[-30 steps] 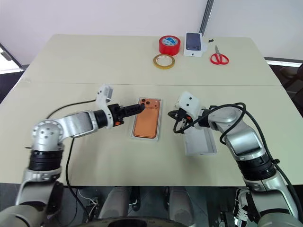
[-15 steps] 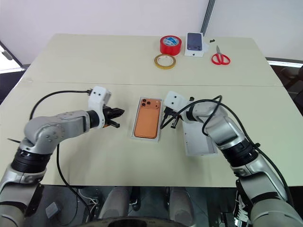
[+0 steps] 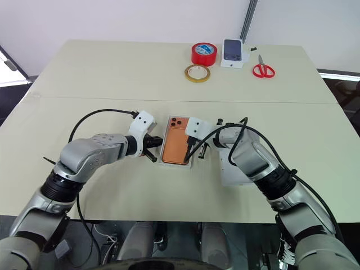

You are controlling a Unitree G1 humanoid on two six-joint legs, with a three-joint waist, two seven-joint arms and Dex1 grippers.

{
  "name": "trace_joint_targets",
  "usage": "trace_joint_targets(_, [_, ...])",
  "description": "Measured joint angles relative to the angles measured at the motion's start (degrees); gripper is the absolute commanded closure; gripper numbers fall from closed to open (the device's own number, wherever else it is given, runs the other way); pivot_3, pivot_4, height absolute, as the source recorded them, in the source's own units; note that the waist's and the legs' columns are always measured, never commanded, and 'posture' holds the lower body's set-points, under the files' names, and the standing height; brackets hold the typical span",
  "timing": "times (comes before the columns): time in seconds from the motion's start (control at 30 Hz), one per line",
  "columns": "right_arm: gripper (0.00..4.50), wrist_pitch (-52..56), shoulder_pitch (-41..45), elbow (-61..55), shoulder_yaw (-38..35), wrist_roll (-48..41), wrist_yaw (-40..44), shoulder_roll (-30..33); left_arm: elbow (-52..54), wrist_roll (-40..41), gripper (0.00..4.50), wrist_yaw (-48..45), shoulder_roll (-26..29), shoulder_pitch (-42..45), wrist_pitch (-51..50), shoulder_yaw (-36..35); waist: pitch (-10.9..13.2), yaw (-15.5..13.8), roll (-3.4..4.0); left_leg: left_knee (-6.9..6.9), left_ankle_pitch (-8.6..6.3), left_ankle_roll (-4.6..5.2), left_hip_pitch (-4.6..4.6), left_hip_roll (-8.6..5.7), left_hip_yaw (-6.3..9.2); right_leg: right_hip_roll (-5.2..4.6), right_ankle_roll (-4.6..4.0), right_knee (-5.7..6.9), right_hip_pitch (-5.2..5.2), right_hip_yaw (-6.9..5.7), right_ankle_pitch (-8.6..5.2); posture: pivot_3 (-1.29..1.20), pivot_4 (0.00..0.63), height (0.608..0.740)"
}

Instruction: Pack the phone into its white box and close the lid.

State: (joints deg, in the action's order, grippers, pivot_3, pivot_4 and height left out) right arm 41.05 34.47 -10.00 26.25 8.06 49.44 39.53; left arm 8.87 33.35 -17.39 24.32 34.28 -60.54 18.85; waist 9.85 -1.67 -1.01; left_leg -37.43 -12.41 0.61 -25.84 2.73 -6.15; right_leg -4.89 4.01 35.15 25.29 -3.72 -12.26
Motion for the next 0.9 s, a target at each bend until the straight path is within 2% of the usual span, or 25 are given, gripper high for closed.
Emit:
trace_joint_targets(0.1, [4.5,1.91,-4.15,-4.68,-2.53,-0.02,1.68,4.7,-1.09,-1.37,4.47,-1.62,-4.52,1.09,-1.28,1.59,0.0,-0.68,0.0,-0.09,-0.06,0.1,-0.02,-0.06,-0.04,-0.08,0.04,0.0,-0.03,0.0,-0.02,0.0,0.15,0.74])
trace_joint_targets(0.5, [4.5,6.95,-15.61,-13.71,-10.7,-0.44,3.97,13.49,-6.6,-7.64,4.47,-7.16,-14.5,4.42,-2.45,5.33,-0.01,-0.62,0.02,-0.52,-0.28,0.4,-0.03,-0.05,0.01,-0.14,0.1,0.0,-0.23,-0.03,-0.07,0.0,0.15,0.74])
trace_joint_targets(0.9, [4.5,7.08,-16.5,-13.47,-12.19,-0.49,4.31,14.2,-7.0,-10.17,4.47,-11.35,-15.72,4.43,-2.98,5.63,-0.01,-0.53,0.02,-0.54,-0.29,0.42,-0.03,-0.05,0.02,-0.15,0.1,0.0,-0.22,-0.02,-0.07,0.0,0.15,0.74])
